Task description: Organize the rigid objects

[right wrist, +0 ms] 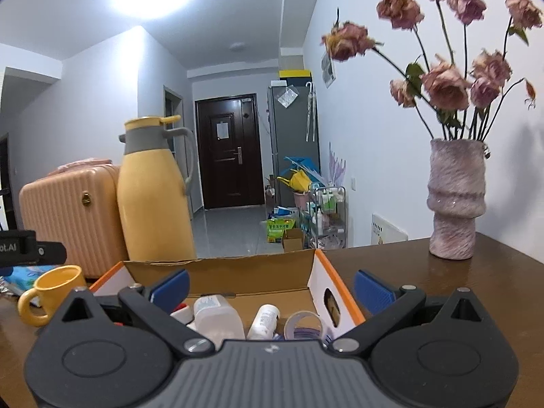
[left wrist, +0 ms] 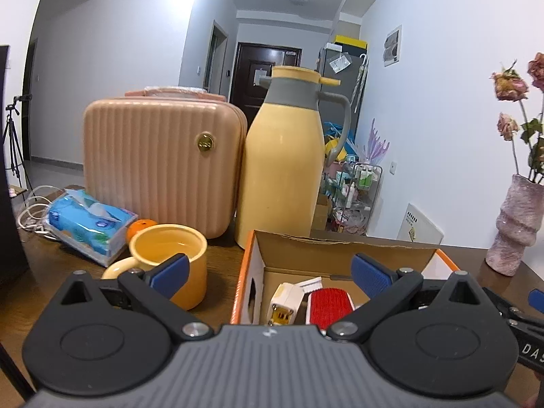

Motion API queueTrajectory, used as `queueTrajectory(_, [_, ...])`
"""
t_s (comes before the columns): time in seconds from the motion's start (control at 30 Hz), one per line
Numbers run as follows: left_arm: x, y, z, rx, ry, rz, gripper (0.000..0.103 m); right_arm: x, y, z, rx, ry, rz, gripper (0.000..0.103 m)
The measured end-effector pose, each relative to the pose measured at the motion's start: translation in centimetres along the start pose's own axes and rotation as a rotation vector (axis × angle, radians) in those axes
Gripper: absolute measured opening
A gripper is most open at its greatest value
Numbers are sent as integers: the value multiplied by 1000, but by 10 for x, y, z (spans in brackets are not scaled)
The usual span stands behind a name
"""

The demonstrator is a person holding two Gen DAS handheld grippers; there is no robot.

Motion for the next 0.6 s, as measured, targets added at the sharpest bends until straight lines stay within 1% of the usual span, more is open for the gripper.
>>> queueTrajectory(0.17, [13,-4,-37,-36,-9,13,103,7,-1,-42,-18,9,-17,103])
queueTrajectory(0.3, [25,-8,-74,-70,-19,15,103,15,-7,-84,-26,27,-25,103])
queueTrajectory(0.47, [39,-20,-125,-108,-37,12,103,25,-17,-133,-26,50,-37,103])
queueTrajectory(0.6, [46,-32,-160,-123,-58,39,103,35,-27,-171,-28,57,-52,103])
Point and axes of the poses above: each gripper's, at about its wrist camera, not at the fingertips, and z roughly the way its jaws point, x to its left, y to its top, the point moved 6 cm from there along z, roughly the way its jaws point, and after that the axes turned 12 degrees about y, right-handed, at the moved point
